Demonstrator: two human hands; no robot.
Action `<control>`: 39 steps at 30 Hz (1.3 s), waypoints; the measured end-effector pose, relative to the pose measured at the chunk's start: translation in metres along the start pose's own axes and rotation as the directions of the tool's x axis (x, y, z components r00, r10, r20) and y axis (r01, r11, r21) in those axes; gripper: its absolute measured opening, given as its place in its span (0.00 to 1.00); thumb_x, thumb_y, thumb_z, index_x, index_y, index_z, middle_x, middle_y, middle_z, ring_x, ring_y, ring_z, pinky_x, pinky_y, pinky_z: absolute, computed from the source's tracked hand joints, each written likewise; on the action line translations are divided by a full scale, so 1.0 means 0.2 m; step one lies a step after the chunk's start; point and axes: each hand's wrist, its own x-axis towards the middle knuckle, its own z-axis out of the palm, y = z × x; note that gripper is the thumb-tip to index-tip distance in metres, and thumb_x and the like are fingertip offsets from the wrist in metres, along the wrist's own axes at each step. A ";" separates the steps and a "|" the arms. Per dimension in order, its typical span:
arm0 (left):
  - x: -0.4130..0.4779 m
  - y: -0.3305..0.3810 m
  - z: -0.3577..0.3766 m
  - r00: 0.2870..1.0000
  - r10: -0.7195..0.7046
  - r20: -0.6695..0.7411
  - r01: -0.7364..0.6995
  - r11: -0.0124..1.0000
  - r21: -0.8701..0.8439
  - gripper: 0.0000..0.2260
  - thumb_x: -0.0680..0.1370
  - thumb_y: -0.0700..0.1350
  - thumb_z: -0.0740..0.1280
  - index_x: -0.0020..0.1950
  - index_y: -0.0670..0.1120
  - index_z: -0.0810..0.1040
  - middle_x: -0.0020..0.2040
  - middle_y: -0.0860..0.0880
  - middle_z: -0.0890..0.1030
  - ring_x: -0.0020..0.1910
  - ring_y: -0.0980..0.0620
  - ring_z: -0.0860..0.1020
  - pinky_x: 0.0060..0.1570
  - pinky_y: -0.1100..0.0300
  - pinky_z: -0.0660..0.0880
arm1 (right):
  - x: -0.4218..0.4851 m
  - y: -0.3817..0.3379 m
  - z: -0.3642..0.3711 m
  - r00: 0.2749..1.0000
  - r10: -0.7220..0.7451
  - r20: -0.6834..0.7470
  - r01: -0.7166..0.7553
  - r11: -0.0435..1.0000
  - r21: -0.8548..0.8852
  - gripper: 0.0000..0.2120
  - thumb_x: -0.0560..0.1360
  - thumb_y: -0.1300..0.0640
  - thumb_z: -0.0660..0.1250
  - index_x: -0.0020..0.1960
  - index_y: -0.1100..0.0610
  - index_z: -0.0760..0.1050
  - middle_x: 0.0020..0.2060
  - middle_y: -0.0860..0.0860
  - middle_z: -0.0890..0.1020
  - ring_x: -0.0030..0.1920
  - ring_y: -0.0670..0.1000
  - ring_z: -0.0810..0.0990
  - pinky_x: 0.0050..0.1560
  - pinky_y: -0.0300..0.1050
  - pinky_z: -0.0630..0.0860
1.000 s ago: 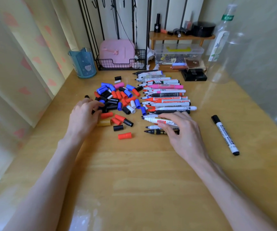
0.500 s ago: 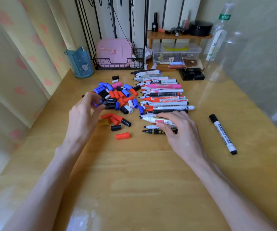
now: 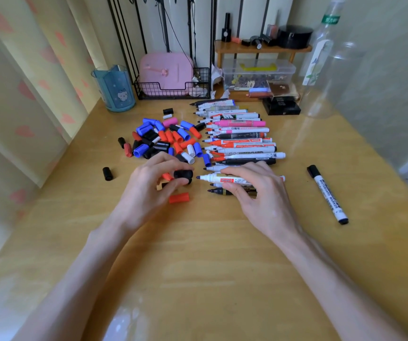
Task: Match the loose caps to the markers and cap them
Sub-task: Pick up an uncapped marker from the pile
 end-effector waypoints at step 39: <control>-0.03 0.07 0.07 0.971 -0.233 0.047 0.231 0.877 -0.422 0.06 0.77 0.42 0.76 0.54 0.44 0.86 0.42 0.46 0.87 0.41 0.50 0.87 0.48 0.57 0.84 | 0.00 -0.01 0.03 0.999 -0.044 -0.031 0.046 0.997 0.063 0.11 0.76 0.59 0.76 0.58 0.56 0.86 0.48 0.46 0.86 0.47 0.52 0.78 0.52 0.48 0.76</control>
